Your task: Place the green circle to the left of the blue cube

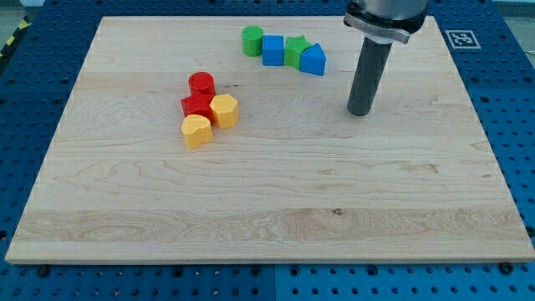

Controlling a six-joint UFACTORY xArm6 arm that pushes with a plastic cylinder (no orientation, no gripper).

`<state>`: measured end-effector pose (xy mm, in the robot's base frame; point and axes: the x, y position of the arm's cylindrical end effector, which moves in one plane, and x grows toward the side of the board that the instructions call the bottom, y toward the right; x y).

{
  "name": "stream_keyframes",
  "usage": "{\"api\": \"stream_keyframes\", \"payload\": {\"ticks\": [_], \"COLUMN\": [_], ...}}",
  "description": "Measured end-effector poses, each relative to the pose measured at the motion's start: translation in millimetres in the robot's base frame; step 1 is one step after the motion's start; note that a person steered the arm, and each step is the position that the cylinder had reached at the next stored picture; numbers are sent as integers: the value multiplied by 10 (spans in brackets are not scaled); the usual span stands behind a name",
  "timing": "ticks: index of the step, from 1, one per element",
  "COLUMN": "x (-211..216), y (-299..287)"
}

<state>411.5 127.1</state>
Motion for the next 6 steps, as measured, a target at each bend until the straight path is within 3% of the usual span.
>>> {"api": "stream_keyframes", "payload": {"ticks": [3, 4, 6], "x": [-112, -725, -1300], "y": [27, 160, 81]}}
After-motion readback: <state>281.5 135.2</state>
